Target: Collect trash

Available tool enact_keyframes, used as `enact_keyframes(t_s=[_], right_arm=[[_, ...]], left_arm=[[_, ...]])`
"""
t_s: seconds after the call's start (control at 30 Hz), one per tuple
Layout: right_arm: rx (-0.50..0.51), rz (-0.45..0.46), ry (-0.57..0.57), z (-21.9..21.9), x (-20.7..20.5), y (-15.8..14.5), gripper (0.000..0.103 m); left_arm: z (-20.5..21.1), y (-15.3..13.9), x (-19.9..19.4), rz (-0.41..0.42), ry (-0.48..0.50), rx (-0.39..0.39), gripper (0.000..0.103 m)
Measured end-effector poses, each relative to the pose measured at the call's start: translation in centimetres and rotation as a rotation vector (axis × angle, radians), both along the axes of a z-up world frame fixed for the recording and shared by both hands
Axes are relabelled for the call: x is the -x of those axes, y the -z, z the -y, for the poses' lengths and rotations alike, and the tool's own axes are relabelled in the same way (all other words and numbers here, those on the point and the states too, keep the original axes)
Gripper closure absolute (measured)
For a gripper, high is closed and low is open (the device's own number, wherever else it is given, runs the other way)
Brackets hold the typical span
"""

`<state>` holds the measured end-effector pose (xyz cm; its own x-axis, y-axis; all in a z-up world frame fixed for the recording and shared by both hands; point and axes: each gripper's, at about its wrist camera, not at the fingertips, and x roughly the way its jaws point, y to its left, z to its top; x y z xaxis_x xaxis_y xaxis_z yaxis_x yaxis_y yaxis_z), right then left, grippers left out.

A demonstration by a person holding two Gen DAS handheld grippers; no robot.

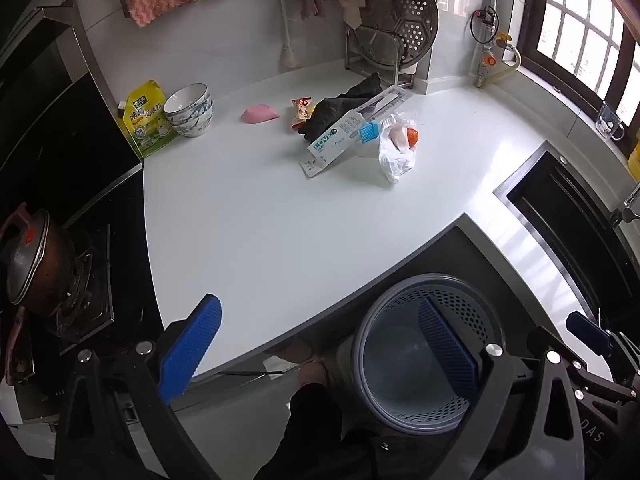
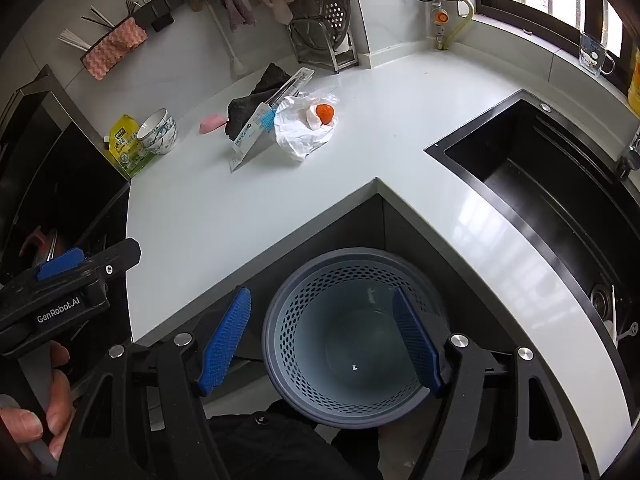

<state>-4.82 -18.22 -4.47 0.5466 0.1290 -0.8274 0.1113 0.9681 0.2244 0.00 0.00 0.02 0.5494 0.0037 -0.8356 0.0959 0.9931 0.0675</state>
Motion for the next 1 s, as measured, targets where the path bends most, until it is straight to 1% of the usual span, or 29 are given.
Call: enact_keyframes(t_s=[0.27,0.3,0.43,0.63,1.0], right_arm=[[0.011,-0.003,0.011,0.1,0.0,-0.2,0.033],[0.008,-0.003,0.014,0.2,0.0,-0.2,0.033],[0.000,-0.010,0.030,1.0,0.3,0.2,0.033],[0.009,-0.009,0.032,0.2,0.2,-0.1,0.033],[0.022,-0.010,0.022,-0.1,0.2,-0.2,0.033]], left_arm=[[0.2,-0.3,0.1,-0.003,0.010,0.006,0.006],[0.1,0.2,-0.3,-0.005,0.012,0.002,0.006],[0.3,0.6,-0.4,-0.011,0.024,-0.002,0.006],[0.8,1.0,-0.4,-0.026,0.033,-0.014,0.006],[0.7,1.1,-0.3,-0.024,0.029,-0.004,0.006]])
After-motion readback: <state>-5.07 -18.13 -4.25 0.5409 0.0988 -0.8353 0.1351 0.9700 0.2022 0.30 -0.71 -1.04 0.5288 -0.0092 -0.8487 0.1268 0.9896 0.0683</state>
